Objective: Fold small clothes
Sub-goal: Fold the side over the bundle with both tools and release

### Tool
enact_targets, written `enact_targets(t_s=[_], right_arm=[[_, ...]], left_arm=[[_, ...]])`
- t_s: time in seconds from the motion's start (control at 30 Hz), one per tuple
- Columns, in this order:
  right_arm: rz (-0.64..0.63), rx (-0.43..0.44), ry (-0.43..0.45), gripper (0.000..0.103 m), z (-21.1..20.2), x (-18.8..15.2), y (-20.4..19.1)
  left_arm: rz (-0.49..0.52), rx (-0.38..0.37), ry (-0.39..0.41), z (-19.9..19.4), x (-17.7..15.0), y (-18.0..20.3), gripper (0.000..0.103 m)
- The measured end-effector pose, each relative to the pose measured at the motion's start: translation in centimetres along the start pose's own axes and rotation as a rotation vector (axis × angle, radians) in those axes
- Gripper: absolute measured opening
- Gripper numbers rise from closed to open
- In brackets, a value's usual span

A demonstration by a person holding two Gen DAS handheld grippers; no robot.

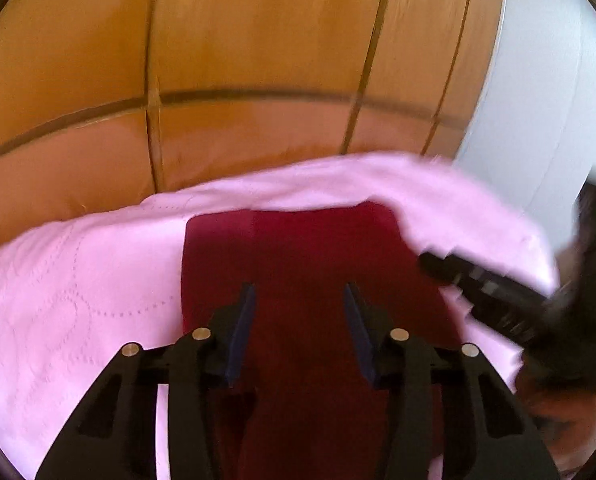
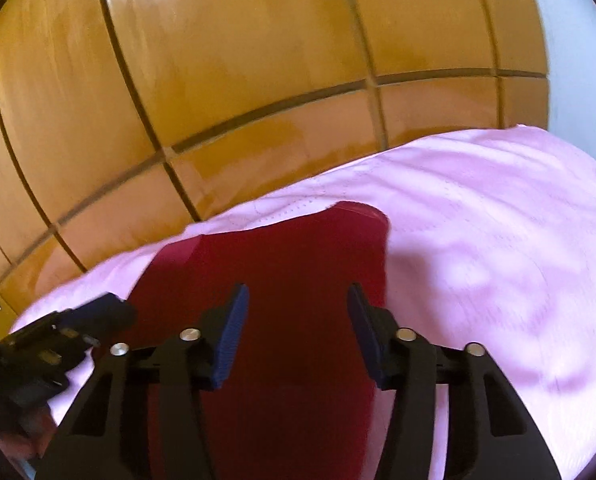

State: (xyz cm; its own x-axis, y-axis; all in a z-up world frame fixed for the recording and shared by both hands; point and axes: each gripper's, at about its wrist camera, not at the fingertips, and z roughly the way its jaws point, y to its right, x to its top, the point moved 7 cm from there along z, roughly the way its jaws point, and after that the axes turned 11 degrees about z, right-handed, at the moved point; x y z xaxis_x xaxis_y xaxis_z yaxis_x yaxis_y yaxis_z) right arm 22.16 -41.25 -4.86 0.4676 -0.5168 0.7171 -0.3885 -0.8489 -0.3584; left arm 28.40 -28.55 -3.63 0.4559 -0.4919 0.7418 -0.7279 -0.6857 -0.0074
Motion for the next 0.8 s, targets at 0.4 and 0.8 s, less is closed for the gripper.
enact_targets(t_s=[0.4,0.8], right_arm=[[-0.118,-0.118,0.004,0.048,4.7,-2.4,0.9],[0.022,-0.044,0.034,0.055,-3.7,-6.3,1.6]], left_arm=[[0.071,0.047,0.014,4.0,-4.0,-1.5,0.037],[0.048,0.081,0.037,-1.6,-6.7,-0.5,0.064]])
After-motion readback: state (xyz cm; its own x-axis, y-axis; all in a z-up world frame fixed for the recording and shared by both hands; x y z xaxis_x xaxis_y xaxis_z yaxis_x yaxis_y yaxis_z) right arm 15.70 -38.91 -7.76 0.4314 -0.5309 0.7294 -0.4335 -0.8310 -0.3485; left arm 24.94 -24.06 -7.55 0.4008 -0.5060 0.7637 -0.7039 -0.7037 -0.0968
